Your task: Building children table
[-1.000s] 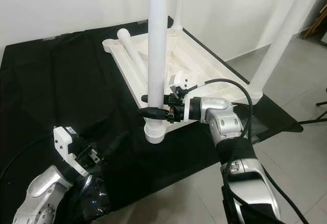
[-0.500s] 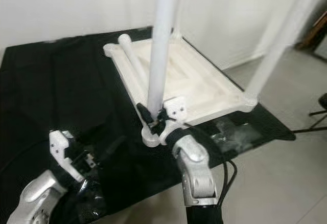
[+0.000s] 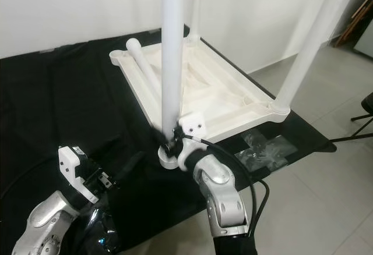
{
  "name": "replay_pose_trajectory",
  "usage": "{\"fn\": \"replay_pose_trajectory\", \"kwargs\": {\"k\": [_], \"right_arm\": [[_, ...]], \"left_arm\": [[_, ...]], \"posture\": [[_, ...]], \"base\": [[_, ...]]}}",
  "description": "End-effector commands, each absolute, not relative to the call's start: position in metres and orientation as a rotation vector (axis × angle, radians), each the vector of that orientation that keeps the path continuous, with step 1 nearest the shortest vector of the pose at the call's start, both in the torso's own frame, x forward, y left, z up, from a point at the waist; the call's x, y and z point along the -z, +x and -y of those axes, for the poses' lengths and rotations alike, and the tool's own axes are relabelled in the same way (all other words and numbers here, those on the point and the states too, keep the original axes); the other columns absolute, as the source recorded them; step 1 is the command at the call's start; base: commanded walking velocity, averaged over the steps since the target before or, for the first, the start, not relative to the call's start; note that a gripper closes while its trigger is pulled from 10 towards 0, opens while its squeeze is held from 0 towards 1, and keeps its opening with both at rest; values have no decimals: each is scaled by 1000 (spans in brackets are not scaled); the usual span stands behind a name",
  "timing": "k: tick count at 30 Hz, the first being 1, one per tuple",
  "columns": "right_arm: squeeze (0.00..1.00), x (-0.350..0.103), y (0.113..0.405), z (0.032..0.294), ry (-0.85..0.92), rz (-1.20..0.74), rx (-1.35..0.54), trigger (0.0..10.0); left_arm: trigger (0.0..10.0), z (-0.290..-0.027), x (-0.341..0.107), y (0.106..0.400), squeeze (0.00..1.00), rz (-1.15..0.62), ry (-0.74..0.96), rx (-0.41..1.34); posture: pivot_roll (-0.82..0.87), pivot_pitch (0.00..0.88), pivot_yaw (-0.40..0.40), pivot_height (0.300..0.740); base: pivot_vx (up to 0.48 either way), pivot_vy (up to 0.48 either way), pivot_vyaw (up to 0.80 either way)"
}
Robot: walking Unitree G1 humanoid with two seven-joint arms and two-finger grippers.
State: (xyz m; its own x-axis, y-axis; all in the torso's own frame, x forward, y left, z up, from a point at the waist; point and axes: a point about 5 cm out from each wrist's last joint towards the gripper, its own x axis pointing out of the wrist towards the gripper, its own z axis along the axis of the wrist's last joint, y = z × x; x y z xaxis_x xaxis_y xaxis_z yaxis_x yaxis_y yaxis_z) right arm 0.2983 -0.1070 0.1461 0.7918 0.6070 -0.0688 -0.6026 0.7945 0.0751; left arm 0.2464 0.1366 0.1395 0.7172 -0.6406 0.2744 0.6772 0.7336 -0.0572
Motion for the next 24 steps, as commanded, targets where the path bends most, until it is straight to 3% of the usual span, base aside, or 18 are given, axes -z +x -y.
{"fn": "replay_pose_trajectory", "kwargs": {"k": [1,5,6,7,12,17,18,19,20,24], "right_arm": [[1000,-170,307,111,64,-19,-801,10000],[1000,-186,312,116,-27,30,-947,10000],[631,-191,314,120,-82,28,-1034,10000],[0,-197,319,127,-147,10,-1123,10000],[0,-198,321,129,-165,2,-1143,10000],[0,-213,346,144,-218,-30,-1197,10000],[0,-219,354,147,-216,-34,-1186,6863],[0,-219,354,147,-216,-34,-1186,6863],[0,-223,359,149,-204,-36,-1180,0],[0,-225,364,152,-188,-45,-1190,0]], "left_arm": [[10000,-138,-134,246,0,214,-160,733],[10000,-137,-134,246,0,214,-158,731],[10000,-137,-134,246,0,215,-158,731],[10000,-136,-134,246,0,216,-157,730],[10000,-135,-134,246,0,217,-157,730],[10000,-134,-134,245,0,222,-152,724],[10000,-134,-134,245,0,223,-152,723],[10000,-134,-134,245,0,223,-152,723],[10000,-134,-134,244,0,223,-152,724],[10000,-134,-133,243,0,223,-152,725]], "posture": [[-35,134,27,740],[-31,131,27,740],[-28,131,17,740],[-19,131,11,740],[-19,131,11,740],[-5,129,4,740],[-2,130,1,740],[-2,130,1,740],[0,133,-1,740],[0,133,1,740]], "base": [[0,0,0],[0,0,0],[0,0,0],[0,0,0],[0,0,0],[0,0,0],[0,0,0],[0,0,0],[0,0,0],[0,0,0]]}}
